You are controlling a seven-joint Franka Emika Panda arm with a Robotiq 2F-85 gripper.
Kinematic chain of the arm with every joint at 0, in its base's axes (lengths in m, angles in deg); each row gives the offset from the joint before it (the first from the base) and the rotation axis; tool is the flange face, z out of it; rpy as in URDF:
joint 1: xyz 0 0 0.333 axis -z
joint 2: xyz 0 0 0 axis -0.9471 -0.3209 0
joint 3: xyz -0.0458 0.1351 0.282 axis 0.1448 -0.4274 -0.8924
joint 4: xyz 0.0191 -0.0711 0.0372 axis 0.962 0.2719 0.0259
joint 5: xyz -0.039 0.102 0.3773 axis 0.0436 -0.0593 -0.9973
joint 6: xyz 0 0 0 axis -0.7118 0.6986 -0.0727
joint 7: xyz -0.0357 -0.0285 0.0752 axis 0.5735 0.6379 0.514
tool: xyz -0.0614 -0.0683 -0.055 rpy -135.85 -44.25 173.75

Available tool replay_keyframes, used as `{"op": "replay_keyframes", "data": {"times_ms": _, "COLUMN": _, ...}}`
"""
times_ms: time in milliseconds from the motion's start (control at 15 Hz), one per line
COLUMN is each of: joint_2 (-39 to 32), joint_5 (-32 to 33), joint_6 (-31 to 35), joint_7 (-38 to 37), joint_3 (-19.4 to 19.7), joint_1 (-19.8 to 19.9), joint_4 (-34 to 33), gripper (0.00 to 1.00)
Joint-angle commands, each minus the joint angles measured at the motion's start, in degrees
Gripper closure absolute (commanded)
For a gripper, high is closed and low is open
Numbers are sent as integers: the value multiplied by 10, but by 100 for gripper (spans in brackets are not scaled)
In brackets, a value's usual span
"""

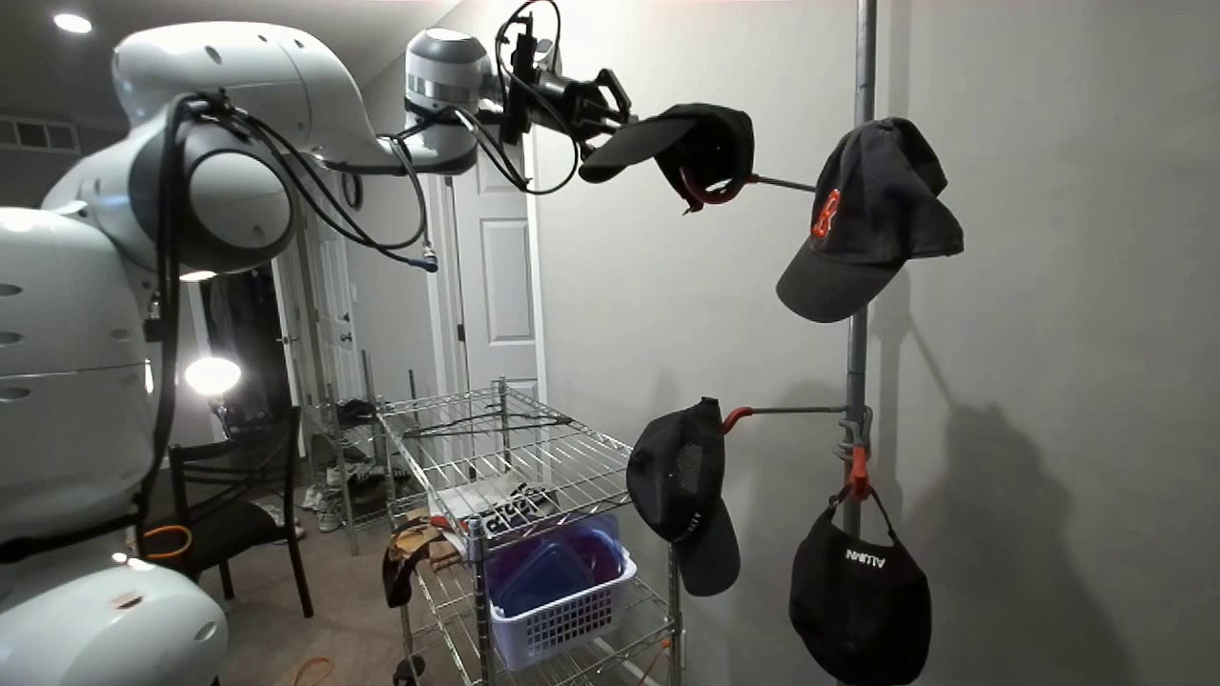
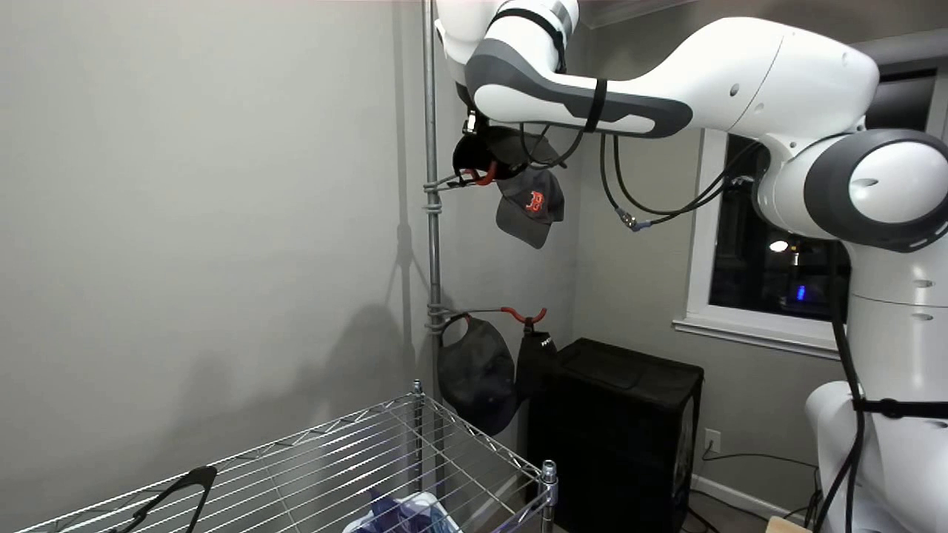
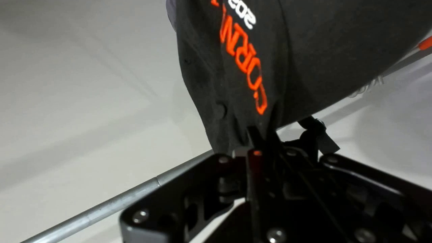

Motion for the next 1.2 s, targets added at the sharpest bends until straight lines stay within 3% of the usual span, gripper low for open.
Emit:
{"op": "replay_keyframes", "data": {"times_ms": 0, "joint_2": 23, "joint_5": -25, "joint_6": 17, "joint_7": 17, "joint_3": 1, "joint_1": 5, "joint_4": 31, "gripper": 97}}
{"op": "replay_keyframes", "data": {"times_ms": 67, "joint_2": 25, "joint_5": -30, "joint_6": 18, "joint_7": 16, "joint_3": 1, "joint_1": 5, "joint_4": 35, "gripper": 97}}
{"op": "replay_keyframes", "data": {"times_ms": 133, "joint_2": 27, "joint_5": -36, "joint_6": 16, "joint_7": 15, "joint_3": 2, "joint_1": 5, "joint_4": 37, "gripper": 70}}
{"op": "replay_keyframes", "data": {"times_ms": 200, "joint_2": 29, "joint_5": -38, "joint_6": 16, "joint_7": 14, "joint_3": 2, "joint_1": 5, "joint_4": 41, "gripper": 69}}
{"op": "replay_keyframes", "data": {"times_ms": 333, "joint_2": 31, "joint_5": -42, "joint_6": 15, "joint_7": 13, "joint_3": 2, "joint_1": 5, "joint_4": 43, "gripper": 58}}
{"op": "replay_keyframes", "data": {"times_ms": 867, "joint_2": 50, "joint_5": -44, "joint_6": 11, "joint_7": 11, "joint_3": 1, "joint_1": 1, "joint_4": 60, "gripper": 6}}
{"op": "replay_keyframes", "data": {"times_ms": 1133, "joint_2": 73, "joint_5": -50, "joint_6": 14, "joint_7": 13, "joint_3": -3, "joint_1": -5, "joint_4": 86, "gripper": 0}}
